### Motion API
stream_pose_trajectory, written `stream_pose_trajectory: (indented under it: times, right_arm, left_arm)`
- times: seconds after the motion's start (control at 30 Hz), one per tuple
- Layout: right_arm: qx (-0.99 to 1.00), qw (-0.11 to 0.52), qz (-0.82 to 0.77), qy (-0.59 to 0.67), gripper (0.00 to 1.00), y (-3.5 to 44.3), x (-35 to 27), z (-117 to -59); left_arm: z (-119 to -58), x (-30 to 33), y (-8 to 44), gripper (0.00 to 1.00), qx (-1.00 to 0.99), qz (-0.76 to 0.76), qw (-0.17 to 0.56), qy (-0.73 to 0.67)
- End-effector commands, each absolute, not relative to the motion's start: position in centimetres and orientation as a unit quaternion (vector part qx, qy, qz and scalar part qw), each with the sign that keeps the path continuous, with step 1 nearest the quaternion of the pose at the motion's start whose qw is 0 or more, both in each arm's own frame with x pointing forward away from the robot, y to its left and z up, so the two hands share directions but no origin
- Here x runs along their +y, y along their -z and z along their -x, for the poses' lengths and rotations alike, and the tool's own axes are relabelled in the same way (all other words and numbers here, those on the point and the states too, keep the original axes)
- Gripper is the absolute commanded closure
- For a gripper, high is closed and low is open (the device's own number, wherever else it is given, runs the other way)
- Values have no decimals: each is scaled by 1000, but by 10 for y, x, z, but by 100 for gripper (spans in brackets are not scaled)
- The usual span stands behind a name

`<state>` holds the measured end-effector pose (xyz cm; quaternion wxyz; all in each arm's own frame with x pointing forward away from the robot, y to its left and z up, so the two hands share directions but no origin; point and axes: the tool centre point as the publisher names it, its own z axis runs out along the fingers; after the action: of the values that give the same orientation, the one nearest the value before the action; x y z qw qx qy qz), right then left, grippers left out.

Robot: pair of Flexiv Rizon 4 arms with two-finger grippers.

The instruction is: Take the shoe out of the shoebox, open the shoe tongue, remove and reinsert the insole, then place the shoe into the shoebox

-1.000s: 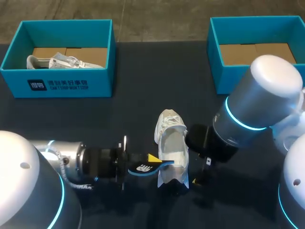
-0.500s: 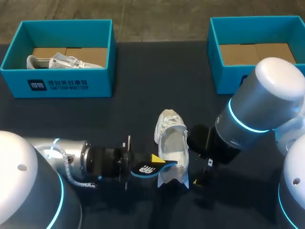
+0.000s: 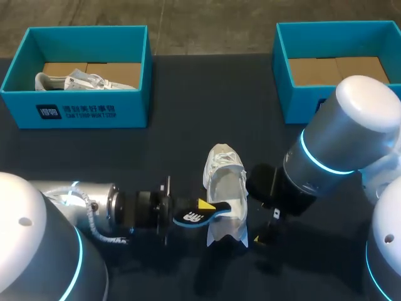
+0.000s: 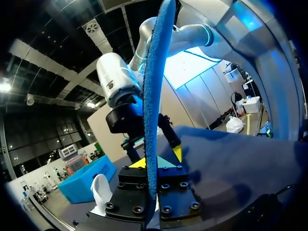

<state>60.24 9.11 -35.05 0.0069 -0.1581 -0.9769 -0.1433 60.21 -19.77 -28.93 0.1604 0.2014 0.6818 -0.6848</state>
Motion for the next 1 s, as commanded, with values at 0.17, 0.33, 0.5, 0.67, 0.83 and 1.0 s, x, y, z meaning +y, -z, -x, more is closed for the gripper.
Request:
stream_pose_trajectory:
  times: [0.17,0.33,0.5,0.67,0.83,1.0]
  right_arm:
    - [-977,7,158,145,0,351,90,-602]
    - [-977,7,158,145,0,351,90,-602]
    - [-977,7,158,145,0,351,90,-602]
    - [-977,7,158,145,0,351,90,-602]
    - [-977,7,158,145,0,351,90,-602]
    - [-977,7,158,145,0,351,90,-602]
  left_arm:
    - [-612,-200,297,100,687,-192,164,681]
    - [-617,-199,300,100,692,-189,167,677]
    - [-622,-199,306,100,697,-187,166,672]
    - [-628,-198,312,100,703,-182,169,666]
    - [-630,-197,314,100,705,-185,174,662]
    - [-633,-197,318,100,708,-191,177,656]
